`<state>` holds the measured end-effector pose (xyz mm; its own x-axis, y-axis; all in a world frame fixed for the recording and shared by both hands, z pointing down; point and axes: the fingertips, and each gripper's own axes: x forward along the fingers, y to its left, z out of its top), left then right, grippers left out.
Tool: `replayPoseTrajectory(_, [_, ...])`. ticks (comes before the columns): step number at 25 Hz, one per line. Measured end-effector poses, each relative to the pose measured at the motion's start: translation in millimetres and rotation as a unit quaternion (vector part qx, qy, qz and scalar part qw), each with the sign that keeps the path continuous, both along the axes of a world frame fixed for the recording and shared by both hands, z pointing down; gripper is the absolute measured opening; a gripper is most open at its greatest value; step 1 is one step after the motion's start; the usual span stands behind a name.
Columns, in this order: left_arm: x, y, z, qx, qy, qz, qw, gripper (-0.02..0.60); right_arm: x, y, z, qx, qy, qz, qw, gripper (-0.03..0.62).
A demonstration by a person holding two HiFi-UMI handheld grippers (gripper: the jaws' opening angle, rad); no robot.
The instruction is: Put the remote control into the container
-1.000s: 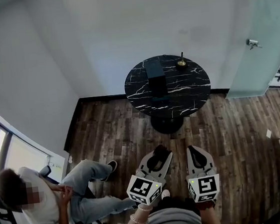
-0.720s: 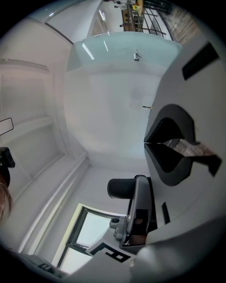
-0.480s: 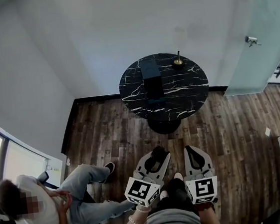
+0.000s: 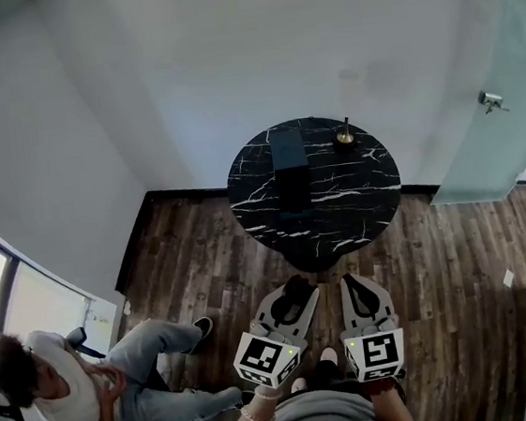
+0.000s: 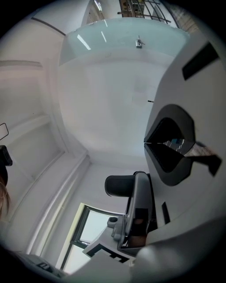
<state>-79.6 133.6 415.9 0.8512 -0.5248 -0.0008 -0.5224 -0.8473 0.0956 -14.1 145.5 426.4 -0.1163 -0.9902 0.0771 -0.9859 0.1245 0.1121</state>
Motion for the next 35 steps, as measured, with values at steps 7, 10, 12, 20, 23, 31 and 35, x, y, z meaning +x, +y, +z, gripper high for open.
replayPoseTrajectory(7, [29.6, -26.7, -7.3, 0.004, -0.003, -0.029, 0.9996, 0.074, 28.9, -32.2, -7.1, 0.006, -0.002, -0.031, 1.000, 0.014])
replayPoseTrajectory(10, [40.9, -32.1, -5.1, 0.004, -0.005, -0.039, 0.9992, 0.074, 39.8, -39.3, -5.2, 0.005, -0.003, -0.042, 0.999, 0.014])
replayPoseTrajectory(12, [46.0, -36.0, -3.2, 0.003, -0.006, -0.045, 0.9989, 0.074, 45.1, -44.2, -3.0, 0.003, -0.005, -0.049, 0.999, 0.014])
replayPoseTrajectory(20, [56.3, -53.5, 0.8, -0.002, -0.011, -0.065, 0.9978, 0.074, 55.4, -62.0, 1.9, -0.001, -0.009, -0.068, 0.998, 0.014])
replayPoseTrajectory(23, [60.6, -62.4, 1.0, -0.002, -0.013, -0.065, 0.9978, 0.074, 60.7, -70.5, 2.8, -0.002, -0.012, -0.066, 0.998, 0.014])
replayPoseTrajectory(31, [78.1, -103.7, 3.9, -0.005, -0.009, -0.039, 0.9992, 0.074, 77.4, -108.1, 7.0, -0.004, -0.013, -0.044, 0.999, 0.014])
replayPoseTrajectory(35, [83.1, -131.0, 2.9, -0.005, -0.009, -0.024, 0.9997, 0.074, 78.3, -134.2, 4.2, -0.003, -0.009, -0.037, 0.999, 0.014])
